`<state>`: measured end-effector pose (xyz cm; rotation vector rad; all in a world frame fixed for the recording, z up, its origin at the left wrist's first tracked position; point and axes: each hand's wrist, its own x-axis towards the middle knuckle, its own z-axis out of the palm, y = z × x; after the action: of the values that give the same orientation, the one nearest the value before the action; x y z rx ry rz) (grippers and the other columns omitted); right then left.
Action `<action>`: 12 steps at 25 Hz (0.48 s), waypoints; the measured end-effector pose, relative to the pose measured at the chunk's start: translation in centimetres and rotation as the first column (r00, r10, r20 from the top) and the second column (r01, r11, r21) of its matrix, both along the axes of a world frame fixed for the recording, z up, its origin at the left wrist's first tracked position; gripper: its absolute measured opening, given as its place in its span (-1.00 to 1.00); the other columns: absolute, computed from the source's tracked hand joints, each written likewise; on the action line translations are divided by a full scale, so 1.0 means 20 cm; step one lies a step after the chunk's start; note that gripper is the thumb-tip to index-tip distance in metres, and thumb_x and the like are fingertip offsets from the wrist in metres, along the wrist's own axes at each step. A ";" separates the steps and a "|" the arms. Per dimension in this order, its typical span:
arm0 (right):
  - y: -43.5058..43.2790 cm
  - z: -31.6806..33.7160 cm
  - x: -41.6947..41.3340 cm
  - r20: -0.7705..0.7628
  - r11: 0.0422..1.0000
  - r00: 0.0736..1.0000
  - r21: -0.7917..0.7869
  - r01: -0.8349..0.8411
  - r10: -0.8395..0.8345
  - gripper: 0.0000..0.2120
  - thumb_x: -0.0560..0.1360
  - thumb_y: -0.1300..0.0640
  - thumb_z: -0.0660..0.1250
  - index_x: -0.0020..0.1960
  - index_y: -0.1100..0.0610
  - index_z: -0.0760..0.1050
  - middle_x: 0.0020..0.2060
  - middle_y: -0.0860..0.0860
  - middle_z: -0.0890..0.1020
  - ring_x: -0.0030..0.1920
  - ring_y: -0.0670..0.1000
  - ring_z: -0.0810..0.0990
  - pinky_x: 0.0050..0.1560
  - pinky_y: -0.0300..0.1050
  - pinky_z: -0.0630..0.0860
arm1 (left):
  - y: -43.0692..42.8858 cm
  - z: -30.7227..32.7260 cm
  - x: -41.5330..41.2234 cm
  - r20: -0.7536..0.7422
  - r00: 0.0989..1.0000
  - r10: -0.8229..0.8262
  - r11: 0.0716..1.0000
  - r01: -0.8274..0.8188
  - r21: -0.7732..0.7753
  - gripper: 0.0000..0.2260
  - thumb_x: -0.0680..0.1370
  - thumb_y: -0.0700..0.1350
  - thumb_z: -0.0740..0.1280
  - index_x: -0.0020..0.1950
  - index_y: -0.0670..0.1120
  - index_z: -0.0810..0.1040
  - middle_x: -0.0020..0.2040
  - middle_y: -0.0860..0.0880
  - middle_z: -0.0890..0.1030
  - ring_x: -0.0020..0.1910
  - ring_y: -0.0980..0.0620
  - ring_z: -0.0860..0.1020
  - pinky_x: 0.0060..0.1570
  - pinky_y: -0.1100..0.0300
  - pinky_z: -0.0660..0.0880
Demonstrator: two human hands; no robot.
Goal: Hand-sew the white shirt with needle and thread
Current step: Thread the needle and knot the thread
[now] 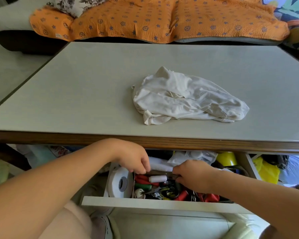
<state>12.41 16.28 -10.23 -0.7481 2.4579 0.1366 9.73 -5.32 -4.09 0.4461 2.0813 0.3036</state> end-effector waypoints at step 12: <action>-0.05 0.07 0.17 -0.492 0.896 0.849 -0.263 -0.358 0.194 -0.17 0.32 -0.51 0.18 0.45 -0.08 0.22 0.42 0.05 0.37 0.44 0.11 0.29 0.41 0.15 0.32 | 0.00 0.19 -0.06 0.091 0.963 0.252 0.913 -0.268 0.307 -0.79 0.65 -0.10 0.24 0.22 -0.07 0.59 0.05 -0.07 0.70 0.02 0.06 0.68 0.12 0.12 0.60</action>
<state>15.86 15.31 -8.82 -1.3707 2.8374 -0.0203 8.55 -5.37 -0.22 0.3437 2.0494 0.8083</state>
